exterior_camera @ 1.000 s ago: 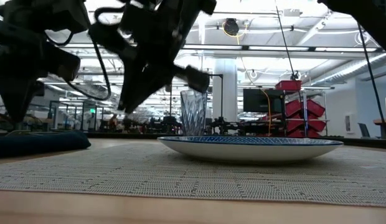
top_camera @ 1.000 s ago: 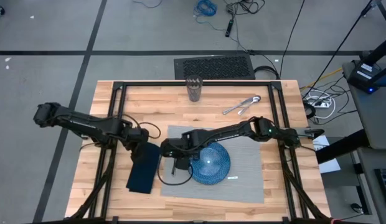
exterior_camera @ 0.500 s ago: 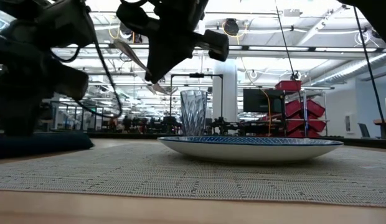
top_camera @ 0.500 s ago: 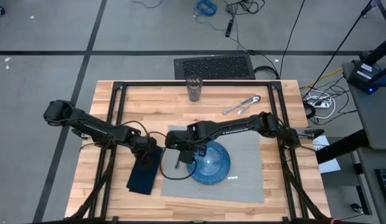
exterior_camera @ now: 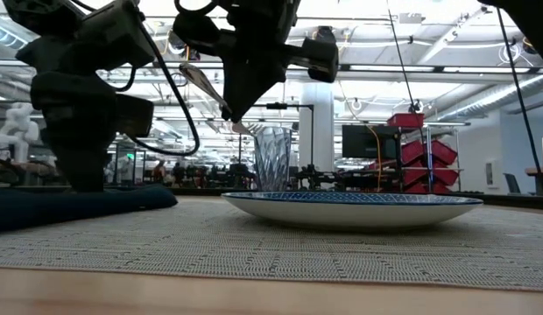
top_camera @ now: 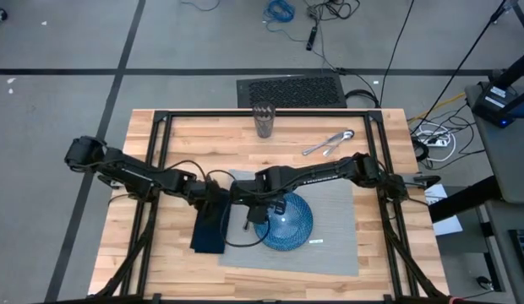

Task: Set table place
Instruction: Put the silver fork on the blue napkin

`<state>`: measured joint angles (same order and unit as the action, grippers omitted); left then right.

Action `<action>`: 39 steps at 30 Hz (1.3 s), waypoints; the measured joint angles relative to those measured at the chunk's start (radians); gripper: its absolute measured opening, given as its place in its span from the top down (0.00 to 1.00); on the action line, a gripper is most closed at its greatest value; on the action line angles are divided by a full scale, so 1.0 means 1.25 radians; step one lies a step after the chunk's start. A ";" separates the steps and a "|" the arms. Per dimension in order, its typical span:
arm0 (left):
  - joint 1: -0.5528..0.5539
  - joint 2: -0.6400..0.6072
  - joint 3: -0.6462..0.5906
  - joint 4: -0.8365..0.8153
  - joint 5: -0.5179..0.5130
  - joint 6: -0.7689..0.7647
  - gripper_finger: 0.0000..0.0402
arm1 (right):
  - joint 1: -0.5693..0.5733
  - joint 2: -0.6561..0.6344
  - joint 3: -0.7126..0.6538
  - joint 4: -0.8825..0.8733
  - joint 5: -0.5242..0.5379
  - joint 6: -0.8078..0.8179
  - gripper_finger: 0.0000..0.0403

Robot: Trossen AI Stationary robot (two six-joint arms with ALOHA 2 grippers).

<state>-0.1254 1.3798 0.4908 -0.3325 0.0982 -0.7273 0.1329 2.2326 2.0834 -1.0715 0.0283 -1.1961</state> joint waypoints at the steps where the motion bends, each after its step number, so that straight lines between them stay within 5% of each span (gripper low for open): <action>1: 0.002 0.000 0.000 0.000 0.000 0.000 0.70 | 0.000 0.000 0.000 -0.001 0.000 0.003 1.00; 15: 0.007 -0.070 0.041 -0.157 -0.094 0.005 0.70 | 0.000 0.000 0.000 -0.018 -0.004 0.015 1.00; 28: 0.003 -0.100 0.096 -0.174 -0.110 0.045 0.70 | 0.000 0.000 0.000 -0.013 -0.027 0.017 1.00; 39: 0.006 -0.161 0.224 -0.468 -0.335 0.063 0.70 | 0.000 -0.001 -0.049 0.032 -0.025 -0.007 1.00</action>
<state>-0.1183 1.1782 0.7702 -0.9178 -0.3199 -0.6485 0.1326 2.2311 2.0224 -1.0313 -0.0024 -1.2050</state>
